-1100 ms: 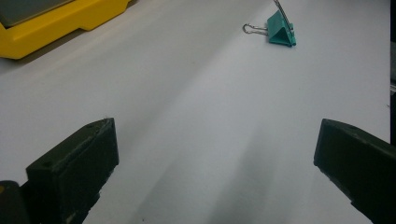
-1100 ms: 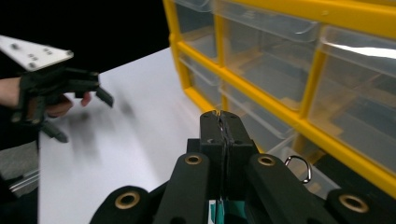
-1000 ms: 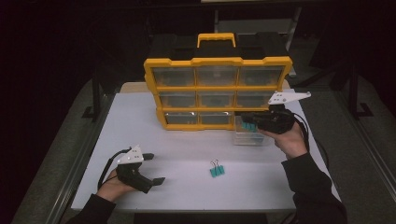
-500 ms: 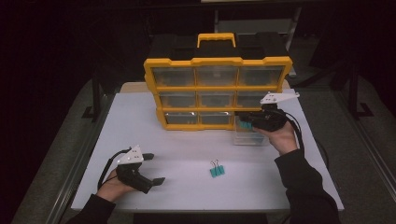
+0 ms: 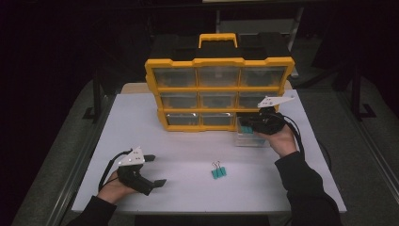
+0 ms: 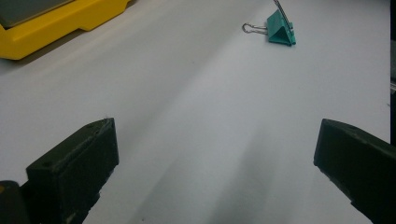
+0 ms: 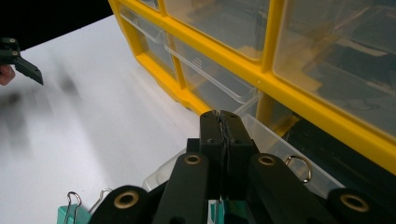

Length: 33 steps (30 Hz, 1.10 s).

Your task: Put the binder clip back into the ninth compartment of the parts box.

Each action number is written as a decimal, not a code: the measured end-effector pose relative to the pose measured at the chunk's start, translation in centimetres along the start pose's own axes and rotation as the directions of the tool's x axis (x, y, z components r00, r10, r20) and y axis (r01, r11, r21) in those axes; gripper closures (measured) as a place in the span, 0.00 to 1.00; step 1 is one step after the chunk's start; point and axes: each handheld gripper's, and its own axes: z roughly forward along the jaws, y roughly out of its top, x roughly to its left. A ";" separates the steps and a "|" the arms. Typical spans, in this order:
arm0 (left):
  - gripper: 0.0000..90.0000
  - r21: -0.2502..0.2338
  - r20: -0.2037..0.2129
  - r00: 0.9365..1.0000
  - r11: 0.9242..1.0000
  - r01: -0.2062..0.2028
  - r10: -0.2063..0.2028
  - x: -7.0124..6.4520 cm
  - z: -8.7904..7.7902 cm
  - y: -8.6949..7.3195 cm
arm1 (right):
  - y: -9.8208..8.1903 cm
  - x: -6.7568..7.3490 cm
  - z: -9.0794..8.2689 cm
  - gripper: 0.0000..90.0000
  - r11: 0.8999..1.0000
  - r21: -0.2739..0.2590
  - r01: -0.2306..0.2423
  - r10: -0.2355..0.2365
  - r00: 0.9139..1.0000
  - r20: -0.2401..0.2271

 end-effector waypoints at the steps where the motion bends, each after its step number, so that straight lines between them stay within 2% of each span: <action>1: 0.00 -0.001 0.000 1.000 1.000 0.001 -0.001 0.0 0.0 0.0 | 0.0 0.0 0.0 0.97 1.000 0.002 0.000 0.000 1.000 -0.001; 5: 0.00 0.001 0.000 1.000 1.000 -0.001 0.001 0.0 0.0 0.0 | -0.1 0.0 0.2 0.96 1.000 0.014 -0.001 0.001 1.000 -0.003; 10: 0.00 0.003 0.001 1.000 1.000 -0.005 0.005 0.0 0.0 0.0 | 0.0 -0.1 -0.2 0.82 1.000 0.001 -0.008 0.008 1.000 0.002; 18: 0.00 0.003 0.003 1.000 1.000 -0.004 0.004 0.0 0.0 0.0 | 0.4 0.2 -1.2 0.67 0.999 -0.028 -0.020 0.020 1.000 -0.009; 26: 0.00 0.006 0.005 1.000 1.000 -0.005 0.005 -0.1 0.0 0.0 | 0.7 1.0 -2.1 0.51 0.999 -0.039 -0.030 0.029 0.999 -0.036; 33: 0.00 0.006 0.005 1.000 1.000 -0.006 0.006 0.0 0.0 0.0 | 1.0 1.9 -2.4 0.36 0.999 -0.036 -0.030 0.028 0.999 -0.040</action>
